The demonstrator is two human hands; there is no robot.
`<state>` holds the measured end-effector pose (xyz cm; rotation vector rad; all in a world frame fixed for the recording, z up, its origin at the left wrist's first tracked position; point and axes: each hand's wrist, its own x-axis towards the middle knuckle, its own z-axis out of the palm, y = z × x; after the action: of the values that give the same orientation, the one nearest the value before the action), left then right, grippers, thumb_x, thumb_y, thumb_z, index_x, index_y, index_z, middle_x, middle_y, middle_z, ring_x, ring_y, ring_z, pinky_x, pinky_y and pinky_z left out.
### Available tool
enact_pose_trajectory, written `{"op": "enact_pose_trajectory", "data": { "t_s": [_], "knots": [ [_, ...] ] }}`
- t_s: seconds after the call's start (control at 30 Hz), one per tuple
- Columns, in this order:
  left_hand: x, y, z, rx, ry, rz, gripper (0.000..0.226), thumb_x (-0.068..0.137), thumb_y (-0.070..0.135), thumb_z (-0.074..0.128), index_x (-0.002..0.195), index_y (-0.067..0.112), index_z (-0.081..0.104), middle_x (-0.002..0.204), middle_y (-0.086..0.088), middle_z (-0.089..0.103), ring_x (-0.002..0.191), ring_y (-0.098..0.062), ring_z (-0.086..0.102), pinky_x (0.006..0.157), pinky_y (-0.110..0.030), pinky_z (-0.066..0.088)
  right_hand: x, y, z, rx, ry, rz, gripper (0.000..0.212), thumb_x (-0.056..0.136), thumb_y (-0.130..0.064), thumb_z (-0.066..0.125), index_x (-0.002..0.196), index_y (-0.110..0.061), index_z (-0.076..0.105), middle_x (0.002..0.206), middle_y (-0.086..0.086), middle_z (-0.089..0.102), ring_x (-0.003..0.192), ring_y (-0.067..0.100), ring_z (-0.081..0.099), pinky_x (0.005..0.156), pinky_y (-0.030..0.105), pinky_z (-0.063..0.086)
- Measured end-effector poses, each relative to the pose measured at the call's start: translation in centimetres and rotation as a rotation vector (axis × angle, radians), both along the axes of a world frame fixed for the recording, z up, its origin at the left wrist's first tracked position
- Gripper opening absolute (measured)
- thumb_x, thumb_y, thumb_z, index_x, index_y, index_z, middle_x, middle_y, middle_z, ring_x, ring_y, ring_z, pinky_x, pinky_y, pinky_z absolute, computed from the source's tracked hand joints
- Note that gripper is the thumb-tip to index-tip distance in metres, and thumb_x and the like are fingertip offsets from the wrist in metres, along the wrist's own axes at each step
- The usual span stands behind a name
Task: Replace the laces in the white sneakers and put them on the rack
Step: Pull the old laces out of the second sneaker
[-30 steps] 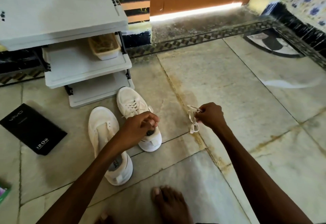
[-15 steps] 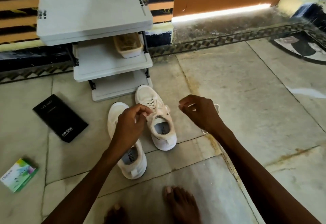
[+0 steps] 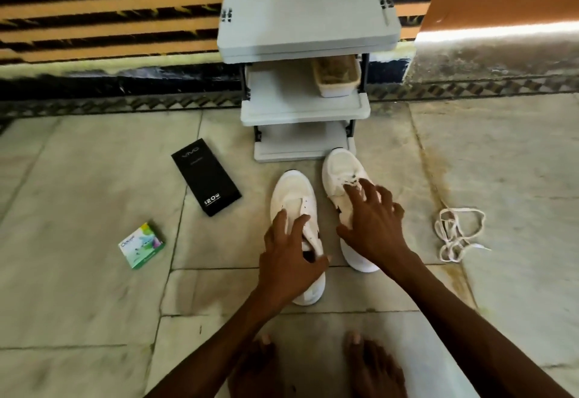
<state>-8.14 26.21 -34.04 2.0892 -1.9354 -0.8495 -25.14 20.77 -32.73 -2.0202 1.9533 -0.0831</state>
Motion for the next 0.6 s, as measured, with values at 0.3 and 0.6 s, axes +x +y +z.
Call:
{"op": "enact_pose_trajectory", "data": {
  "t_s": [0.3, 0.6],
  "knots": [
    [0.6, -1.4, -0.9, -0.06, -0.047, -0.024, 0.077, 0.08, 0.056, 0.064, 0.145, 0.042, 0.024, 0.158, 0.008, 0.0, 0.142, -0.022, 0.013, 0.105, -0.042, 0.038, -0.4, 0.3, -0.2, 0.109, -0.103, 0.01, 0.084, 0.083, -0.041, 0.067, 0.152, -0.025, 0.023, 0.159, 0.008, 0.016, 0.139, 0.04, 0.023, 0.104, 0.055, 0.041],
    [2.8, -4.8, -0.3, -0.038, -0.088, -0.01, 0.073, 0.083, 0.058, 0.061, 0.145, 0.04, 0.026, 0.158, 0.007, 0.002, 0.139, -0.024, 0.02, 0.102, -0.044, 0.035, 0.5, 0.7, -0.2, 0.114, -0.084, 0.02, 0.081, 0.082, -0.041, 0.067, 0.15, -0.023, 0.027, 0.159, 0.011, 0.015, 0.139, 0.042, 0.023, 0.105, 0.053, 0.041]
  ]
}}
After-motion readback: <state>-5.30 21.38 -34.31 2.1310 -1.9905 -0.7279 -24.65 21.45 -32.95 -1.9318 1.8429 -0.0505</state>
